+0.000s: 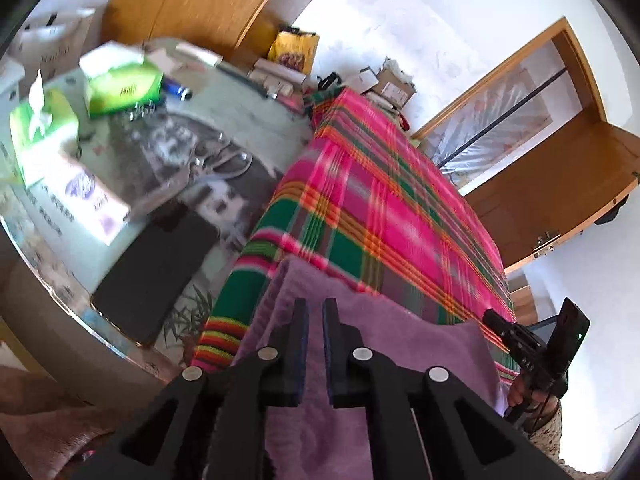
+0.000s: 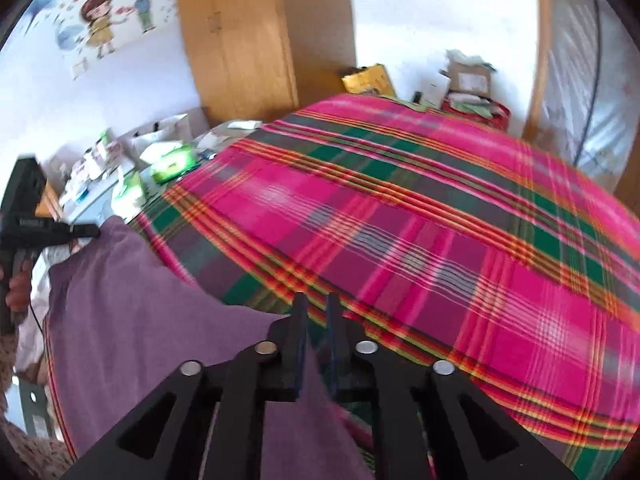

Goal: Fold clothes

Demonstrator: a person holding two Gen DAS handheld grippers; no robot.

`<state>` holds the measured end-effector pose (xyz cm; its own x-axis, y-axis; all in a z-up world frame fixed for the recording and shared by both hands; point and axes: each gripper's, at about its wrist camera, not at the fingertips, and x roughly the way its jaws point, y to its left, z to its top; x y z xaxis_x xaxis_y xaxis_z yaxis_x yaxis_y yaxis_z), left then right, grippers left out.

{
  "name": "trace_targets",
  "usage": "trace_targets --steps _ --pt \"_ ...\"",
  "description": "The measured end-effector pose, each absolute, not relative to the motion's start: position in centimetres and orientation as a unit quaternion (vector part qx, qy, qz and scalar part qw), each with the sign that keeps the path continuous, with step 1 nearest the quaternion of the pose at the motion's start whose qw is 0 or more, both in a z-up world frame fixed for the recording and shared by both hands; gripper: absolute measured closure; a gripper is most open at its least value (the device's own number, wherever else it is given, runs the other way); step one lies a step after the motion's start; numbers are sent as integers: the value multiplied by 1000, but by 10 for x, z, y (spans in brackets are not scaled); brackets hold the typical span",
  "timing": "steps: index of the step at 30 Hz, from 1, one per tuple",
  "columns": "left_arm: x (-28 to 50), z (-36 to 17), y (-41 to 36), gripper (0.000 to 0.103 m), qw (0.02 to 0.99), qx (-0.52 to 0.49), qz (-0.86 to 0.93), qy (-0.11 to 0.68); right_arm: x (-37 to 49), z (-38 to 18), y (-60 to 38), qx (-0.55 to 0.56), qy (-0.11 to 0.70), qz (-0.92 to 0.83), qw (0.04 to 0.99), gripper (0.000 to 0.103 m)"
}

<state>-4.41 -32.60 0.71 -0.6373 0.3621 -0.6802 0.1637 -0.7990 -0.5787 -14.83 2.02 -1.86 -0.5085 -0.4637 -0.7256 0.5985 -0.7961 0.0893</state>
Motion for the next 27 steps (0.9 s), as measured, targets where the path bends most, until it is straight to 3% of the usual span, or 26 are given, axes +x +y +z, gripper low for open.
trace_targets --steps 6,14,19,22,27 --pt "-55 21 -301 94 88 -434 855 -271 -143 -21 -4 392 106 -856 319 85" --pt "-77 -4 -258 92 97 -505 835 -195 -125 -38 -56 396 160 -827 365 84" --pt "-70 -17 -281 94 94 -502 827 -235 -135 -45 -56 403 165 -829 351 83" --pt "-61 -21 -293 101 101 -491 827 -256 -142 -48 -51 407 158 -831 345 70" --pt "-51 -25 -307 101 116 -478 822 -287 -144 -50 -45 403 150 -835 343 69"
